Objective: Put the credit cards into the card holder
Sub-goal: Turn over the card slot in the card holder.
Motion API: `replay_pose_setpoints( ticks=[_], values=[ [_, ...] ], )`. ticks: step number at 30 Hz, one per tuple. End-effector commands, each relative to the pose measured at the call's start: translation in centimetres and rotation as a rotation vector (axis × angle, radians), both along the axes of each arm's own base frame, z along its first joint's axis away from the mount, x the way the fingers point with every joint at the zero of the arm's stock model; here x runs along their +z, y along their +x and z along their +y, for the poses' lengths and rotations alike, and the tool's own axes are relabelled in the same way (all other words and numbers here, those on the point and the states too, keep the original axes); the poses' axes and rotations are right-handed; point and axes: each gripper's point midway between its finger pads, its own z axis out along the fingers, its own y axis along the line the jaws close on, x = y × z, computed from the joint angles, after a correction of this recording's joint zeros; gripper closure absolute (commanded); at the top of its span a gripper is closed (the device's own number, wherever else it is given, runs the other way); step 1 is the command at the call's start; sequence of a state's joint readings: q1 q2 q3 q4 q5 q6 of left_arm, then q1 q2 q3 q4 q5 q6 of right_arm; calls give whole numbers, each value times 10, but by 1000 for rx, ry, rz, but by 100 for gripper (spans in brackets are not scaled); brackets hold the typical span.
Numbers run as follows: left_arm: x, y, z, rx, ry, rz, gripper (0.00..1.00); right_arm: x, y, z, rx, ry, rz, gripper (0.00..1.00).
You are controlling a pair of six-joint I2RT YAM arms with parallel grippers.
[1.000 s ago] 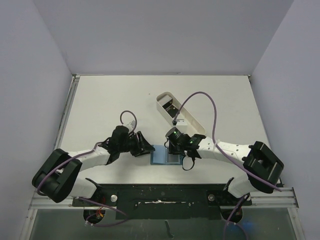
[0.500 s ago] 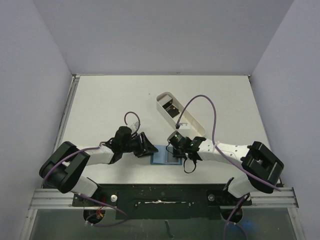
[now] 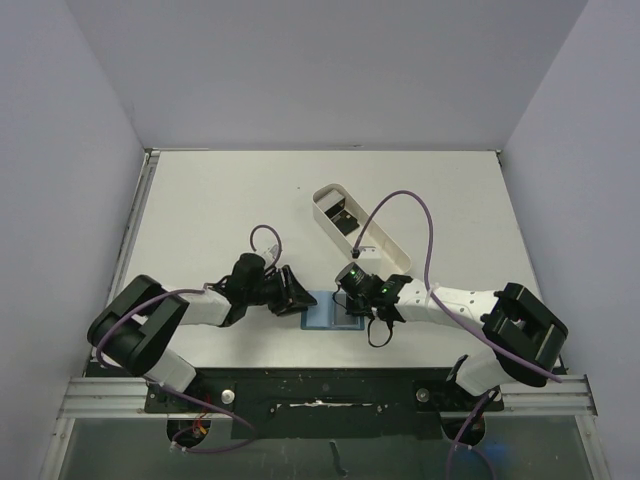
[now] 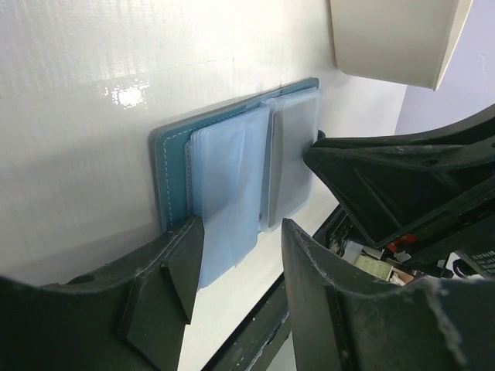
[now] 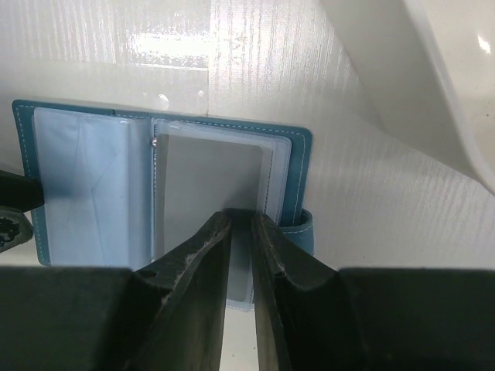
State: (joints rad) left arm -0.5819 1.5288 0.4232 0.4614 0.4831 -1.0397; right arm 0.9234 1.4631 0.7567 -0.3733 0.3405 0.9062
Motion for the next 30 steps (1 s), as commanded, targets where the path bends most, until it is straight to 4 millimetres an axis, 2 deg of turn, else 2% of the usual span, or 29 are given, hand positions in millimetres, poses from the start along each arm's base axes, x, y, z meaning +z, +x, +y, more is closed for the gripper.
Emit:
replay_pose_setpoints(
  ticks=[1,17,24,30],
  values=[
    [19,12,-14,-21,-66,-69,57,3,5,3,-19,26,-26,81],
    [24,6,-32,-57,-135,-54,57,0,4,4,-17,36,-23,82],
    [37,5,-40,-67,-165,-69,58,0,3,4,-17,42,-24,82],
    [34,6,-41,-65,-151,-65,62,2,4,5,-17,49,-30,82]
  ],
)
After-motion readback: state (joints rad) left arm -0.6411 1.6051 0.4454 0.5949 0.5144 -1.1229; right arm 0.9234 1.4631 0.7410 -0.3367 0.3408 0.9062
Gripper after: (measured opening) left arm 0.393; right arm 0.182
